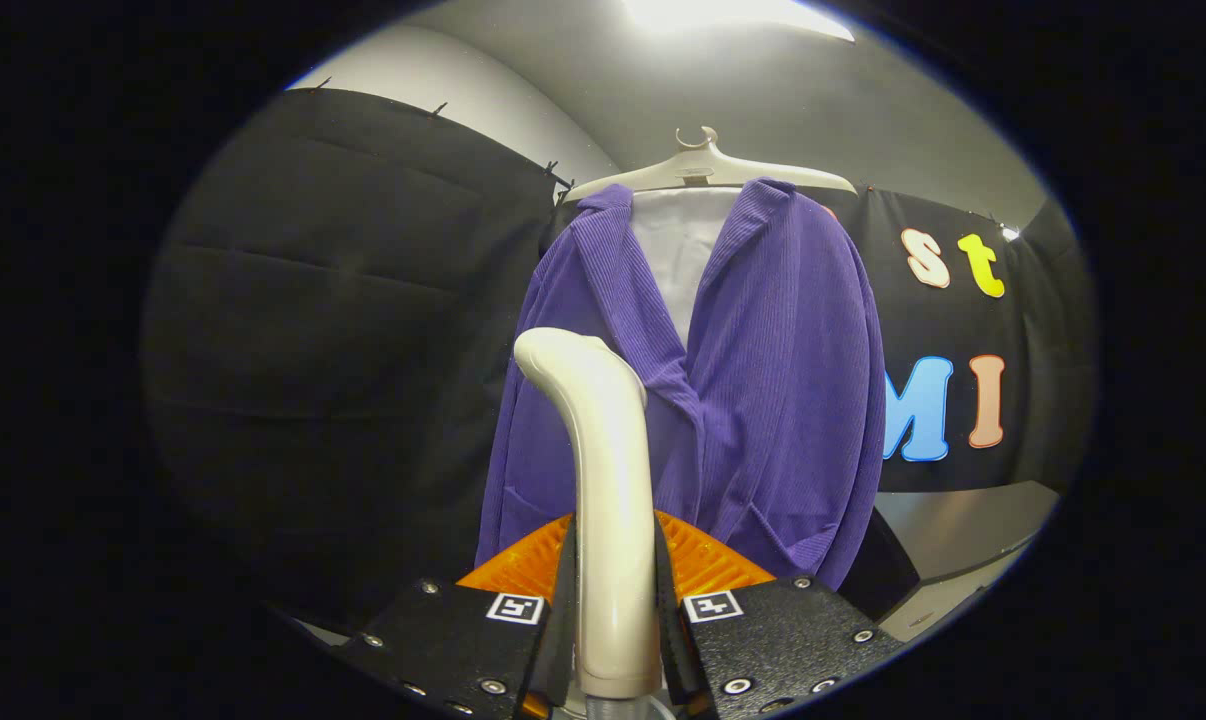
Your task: Iron the clothes twice with a garment steamer, once on the left side and once on the right side.
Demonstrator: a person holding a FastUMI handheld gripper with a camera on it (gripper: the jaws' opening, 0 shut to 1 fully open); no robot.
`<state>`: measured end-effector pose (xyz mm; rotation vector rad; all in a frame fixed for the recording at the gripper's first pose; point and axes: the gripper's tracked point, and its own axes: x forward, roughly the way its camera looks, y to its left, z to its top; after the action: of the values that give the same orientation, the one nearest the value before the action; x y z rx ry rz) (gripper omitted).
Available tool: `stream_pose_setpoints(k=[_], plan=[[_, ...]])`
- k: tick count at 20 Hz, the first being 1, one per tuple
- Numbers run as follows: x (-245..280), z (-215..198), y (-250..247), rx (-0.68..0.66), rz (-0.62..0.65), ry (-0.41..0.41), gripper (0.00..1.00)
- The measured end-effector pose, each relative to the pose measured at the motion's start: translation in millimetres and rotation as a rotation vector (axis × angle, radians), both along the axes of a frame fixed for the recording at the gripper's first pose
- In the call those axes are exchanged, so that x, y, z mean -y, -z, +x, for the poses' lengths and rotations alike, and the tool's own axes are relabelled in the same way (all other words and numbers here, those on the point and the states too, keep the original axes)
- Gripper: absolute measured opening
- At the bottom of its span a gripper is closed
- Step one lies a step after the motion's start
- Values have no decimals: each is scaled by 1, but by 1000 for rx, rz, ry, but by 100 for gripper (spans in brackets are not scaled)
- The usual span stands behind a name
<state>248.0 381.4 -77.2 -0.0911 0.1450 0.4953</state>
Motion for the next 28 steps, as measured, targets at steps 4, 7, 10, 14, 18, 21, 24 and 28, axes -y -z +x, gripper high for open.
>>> stream_pose_setpoints(k=[4,7,10,14,18,21,24,28], plan=[[7,-7,38,-78,-16,5,36],[8,-13,57,-95,-45,-1,37],[8,-18,75,-115,-59,-11,36],[10,-33,107,-165,-87,-18,37],[16,-46,140,-201,-122,-21,37],[18,-58,164,-246,-144,-36,36],[22,-64,179,-256,-172,-37,37],[29,-75,207,-302,-193,-30,37]])
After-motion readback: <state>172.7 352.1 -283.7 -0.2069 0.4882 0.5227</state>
